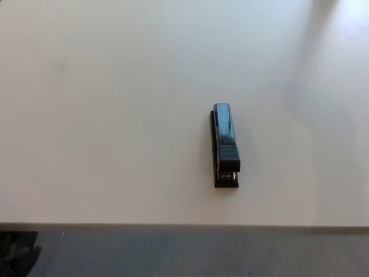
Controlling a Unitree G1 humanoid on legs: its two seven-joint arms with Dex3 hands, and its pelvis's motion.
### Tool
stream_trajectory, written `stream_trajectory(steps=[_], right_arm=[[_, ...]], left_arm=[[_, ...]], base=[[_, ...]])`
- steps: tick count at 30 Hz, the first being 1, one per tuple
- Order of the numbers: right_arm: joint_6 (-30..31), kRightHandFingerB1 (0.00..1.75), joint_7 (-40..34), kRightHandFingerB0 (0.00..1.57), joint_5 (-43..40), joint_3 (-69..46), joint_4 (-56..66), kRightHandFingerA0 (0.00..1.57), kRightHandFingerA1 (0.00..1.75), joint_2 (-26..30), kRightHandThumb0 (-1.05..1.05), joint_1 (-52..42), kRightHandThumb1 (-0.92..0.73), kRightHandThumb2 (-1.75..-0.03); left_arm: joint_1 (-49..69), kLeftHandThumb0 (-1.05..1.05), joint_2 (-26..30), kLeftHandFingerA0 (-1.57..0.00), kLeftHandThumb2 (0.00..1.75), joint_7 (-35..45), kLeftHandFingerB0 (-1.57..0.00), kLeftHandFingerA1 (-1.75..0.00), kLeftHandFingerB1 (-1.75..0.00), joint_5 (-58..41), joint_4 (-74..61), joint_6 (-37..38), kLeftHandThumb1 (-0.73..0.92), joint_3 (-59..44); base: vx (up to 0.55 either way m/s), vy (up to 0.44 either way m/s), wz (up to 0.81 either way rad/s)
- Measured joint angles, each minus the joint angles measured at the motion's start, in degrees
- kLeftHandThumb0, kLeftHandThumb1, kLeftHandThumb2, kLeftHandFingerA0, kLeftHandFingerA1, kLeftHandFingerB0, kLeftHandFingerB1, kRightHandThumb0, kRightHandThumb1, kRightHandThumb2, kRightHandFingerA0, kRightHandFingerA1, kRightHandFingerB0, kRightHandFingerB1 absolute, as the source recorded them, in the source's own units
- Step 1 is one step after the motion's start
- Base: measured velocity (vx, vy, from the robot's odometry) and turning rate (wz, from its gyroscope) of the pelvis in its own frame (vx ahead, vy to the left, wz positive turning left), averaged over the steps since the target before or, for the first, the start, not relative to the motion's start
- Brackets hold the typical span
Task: The robot uses its right hand to press on the stapler that is in the middle of the desk
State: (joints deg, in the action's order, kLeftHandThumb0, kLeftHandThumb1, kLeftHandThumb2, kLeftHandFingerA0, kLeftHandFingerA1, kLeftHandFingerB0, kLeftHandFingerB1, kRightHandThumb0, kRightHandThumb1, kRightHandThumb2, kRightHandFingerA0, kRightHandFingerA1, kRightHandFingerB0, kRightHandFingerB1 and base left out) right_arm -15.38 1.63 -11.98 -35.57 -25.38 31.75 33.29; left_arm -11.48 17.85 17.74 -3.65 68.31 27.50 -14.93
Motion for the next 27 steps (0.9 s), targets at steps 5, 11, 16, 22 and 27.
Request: stream_trajectory(steps=[5, 11, 16, 22, 27], right_arm=[[-1.0, 1.03, 0.4, 0.86, -0.7, -6.2, -10.0, 1.30, 1.18, 4.2, -0.29, -7.2, -0.58, -1.06], [-2.3, 1.25, 0.7, 0.87, -1.8, -10.9, -21.6, 1.29, 1.21, 5.6, -0.27, -15.4, -0.65, -0.87], [-2.8, 1.15, 0.5, 0.92, -1.9, -12.0, -32.2, 1.24, 1.25, 5.6, -0.19, -21.9, -0.64, -0.82], [-2.6, 0.80, -1.6, 0.81, -1.1, -8.8, -44.1, 1.20, 1.08, 4.2, -0.24, -27.5, -0.67, -0.65], [0.5, 0.55, -3.4, 0.62, 0.6, -2.6, -50.7, 1.06, 0.85, -0.3, -0.14, -29.8, -0.55, -0.60]], left_arm=[[-0.1, -0.74, 0.0, -0.28, 0.65, 0.0, -0.28, -0.34, -0.32, 0.0, 0.2, 0.0, 0.83, 0.0], [-0.1, -0.76, 0.0, -0.28, 0.66, 0.0, -0.28, -0.34, -0.31, 0.0, 0.2, 0.0, 0.84, 0.0], [-0.1, -0.76, 0.0, -0.26, 0.66, -0.1, -0.28, -0.34, -0.31, 0.0, 0.3, 0.0, 0.85, 0.1], [0.1, -0.75, 0.3, -0.27, 0.66, -0.2, -0.27, -0.34, -0.31, 0.1, 0.3, 0.0, 0.85, 0.1], [0.3, -0.75, 0.9, -0.27, 0.66, -0.5, -0.27, -0.34, -0.31, 0.0, 0.5, -0.3, 0.84, 0.0]], base=[[0.00, 0.000, 0.00], [0.00, 0.000, 0.00], [0.00, 0.000, 0.00], [0.00, 0.000, 0.00], [0.00, 0.000, 0.00]])
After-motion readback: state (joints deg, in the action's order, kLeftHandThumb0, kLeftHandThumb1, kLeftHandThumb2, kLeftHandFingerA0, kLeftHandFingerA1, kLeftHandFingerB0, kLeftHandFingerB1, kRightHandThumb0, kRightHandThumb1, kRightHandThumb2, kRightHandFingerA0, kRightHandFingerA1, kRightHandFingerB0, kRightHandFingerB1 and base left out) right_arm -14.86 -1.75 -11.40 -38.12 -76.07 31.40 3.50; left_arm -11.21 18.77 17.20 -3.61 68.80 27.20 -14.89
